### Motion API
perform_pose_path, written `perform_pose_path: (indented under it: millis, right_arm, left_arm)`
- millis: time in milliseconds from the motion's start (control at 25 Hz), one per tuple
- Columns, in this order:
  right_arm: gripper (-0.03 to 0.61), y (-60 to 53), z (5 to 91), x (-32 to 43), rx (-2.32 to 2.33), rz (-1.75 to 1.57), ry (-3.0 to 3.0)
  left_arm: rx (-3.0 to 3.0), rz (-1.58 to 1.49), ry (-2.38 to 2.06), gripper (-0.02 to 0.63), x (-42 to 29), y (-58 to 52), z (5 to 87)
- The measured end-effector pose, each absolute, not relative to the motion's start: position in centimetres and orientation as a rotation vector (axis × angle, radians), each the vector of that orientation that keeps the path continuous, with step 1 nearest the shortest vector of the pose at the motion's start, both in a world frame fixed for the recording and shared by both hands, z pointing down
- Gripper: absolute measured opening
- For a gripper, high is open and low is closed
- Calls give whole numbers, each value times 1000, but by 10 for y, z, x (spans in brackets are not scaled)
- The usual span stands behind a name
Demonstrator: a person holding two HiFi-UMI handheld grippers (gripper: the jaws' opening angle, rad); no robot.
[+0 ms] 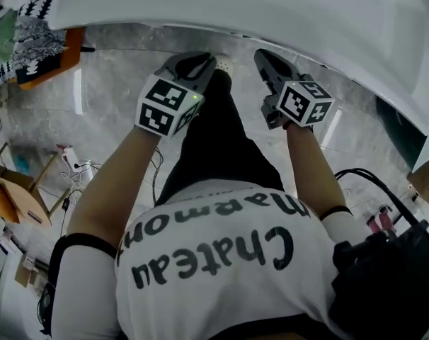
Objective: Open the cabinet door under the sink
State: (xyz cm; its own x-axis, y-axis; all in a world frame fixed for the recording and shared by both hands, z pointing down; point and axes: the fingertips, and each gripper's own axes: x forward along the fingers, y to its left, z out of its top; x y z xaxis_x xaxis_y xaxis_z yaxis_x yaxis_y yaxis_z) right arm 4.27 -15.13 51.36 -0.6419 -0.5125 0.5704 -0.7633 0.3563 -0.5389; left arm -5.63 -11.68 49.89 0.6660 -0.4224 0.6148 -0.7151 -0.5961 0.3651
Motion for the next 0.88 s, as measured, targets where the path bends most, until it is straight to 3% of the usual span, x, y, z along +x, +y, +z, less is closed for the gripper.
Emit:
perform_pose_path:
  millis: [120, 200, 280, 880]
  right_arm:
    - [6, -160, 524, 40, 1147, 1162, -2330]
    - [22, -161, 532, 40, 1135, 1148, -2341]
    - [152, -160, 540, 42, 1117, 1130, -2351]
    - [135, -185, 560, 32, 1048, 972, -2428]
  left_arm:
    - [2276, 600, -876, 129, -51, -131, 514]
    - [2281, 585, -880, 141, -45, -137, 523]
    - [2297, 578, -872, 143, -37, -138, 530]
    - [2389, 742, -805, 143, 2, -173, 574]
